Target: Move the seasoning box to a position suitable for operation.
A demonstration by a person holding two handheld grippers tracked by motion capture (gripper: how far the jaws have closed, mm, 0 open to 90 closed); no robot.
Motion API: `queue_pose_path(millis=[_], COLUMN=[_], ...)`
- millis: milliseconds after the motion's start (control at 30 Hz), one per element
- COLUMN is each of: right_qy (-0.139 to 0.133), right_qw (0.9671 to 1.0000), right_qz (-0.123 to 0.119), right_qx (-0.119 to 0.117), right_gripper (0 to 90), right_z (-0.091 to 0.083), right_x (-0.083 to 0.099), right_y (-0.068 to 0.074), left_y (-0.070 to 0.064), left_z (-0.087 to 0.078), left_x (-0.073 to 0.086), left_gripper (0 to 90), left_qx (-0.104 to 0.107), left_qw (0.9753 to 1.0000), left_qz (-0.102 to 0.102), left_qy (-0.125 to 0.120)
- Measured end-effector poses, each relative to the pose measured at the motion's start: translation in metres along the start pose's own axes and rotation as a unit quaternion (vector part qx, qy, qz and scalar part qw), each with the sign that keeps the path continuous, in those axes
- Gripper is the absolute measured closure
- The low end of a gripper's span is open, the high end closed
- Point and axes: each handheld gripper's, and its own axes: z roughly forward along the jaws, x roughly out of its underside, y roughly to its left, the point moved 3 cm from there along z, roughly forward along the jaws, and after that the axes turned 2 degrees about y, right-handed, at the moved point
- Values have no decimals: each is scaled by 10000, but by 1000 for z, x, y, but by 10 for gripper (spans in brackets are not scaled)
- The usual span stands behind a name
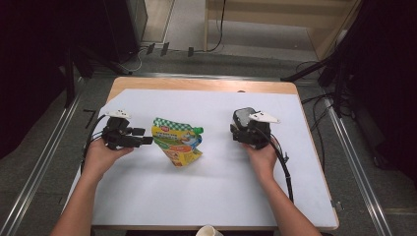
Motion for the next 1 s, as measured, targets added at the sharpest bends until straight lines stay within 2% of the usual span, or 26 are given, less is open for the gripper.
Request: queue_pose_path(millis=[433, 567, 667, 1000], right_qy=[72, 132, 164, 342], right_qw=[9994, 9990, 9986, 9958], right_qz=[-185, -238, -295, -503], right_qx=[-274, -368, -418, -691], right_gripper=[155, 155, 156, 156], right_z=[-30, -37, -40, -45], right_x=[12, 17, 20, 38], right_y=[21, 26, 30, 54], left_y=[3, 3, 3, 1], left_z=[13, 15, 17, 19], left_x=[-9, -11, -13, -16], left_gripper=[405, 407, 407, 411], left_qx=[104, 148, 115, 188], left_qw=[9999, 9999, 9999, 9997], left_qz=[29, 43, 60, 116], left_qy=[84, 40, 64, 48])
